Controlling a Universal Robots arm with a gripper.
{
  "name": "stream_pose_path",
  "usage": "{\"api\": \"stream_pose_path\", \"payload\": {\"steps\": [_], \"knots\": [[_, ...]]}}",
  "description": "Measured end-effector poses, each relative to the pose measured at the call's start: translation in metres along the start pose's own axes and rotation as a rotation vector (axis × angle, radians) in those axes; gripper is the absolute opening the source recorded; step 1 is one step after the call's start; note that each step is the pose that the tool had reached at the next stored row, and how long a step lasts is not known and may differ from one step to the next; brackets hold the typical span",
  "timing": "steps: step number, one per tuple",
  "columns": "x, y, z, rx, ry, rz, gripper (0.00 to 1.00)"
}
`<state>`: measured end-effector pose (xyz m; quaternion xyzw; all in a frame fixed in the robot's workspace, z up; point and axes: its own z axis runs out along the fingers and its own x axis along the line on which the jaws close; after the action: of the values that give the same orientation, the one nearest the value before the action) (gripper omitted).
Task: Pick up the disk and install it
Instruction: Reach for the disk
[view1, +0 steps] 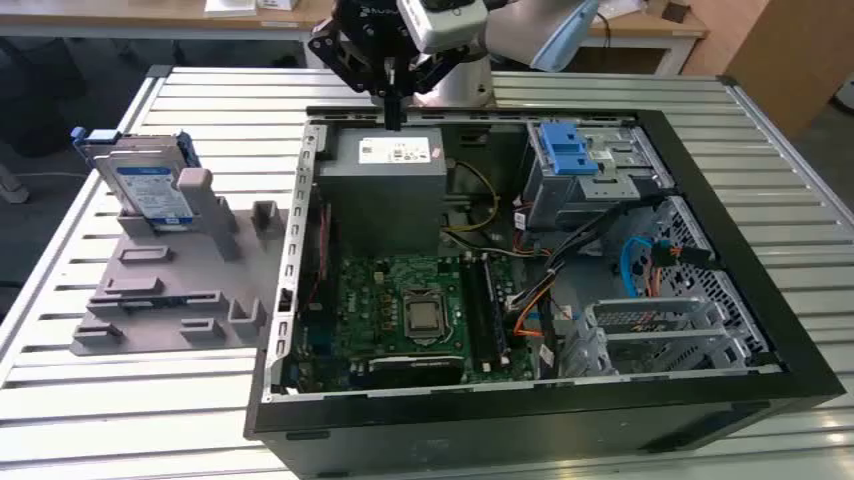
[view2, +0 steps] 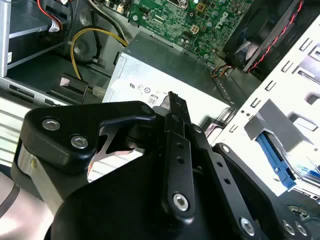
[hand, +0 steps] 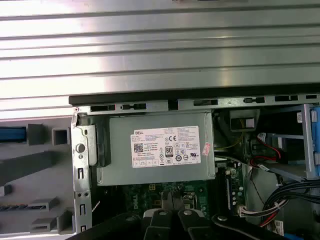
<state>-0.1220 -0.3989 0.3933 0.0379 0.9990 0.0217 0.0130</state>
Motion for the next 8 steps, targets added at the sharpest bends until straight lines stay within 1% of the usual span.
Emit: {"api": "stream_pose_path", "payload": {"steps": [8], "knots": [[0.001,0.0,0.0,0.0,0.0,0.0,0.11]]}}
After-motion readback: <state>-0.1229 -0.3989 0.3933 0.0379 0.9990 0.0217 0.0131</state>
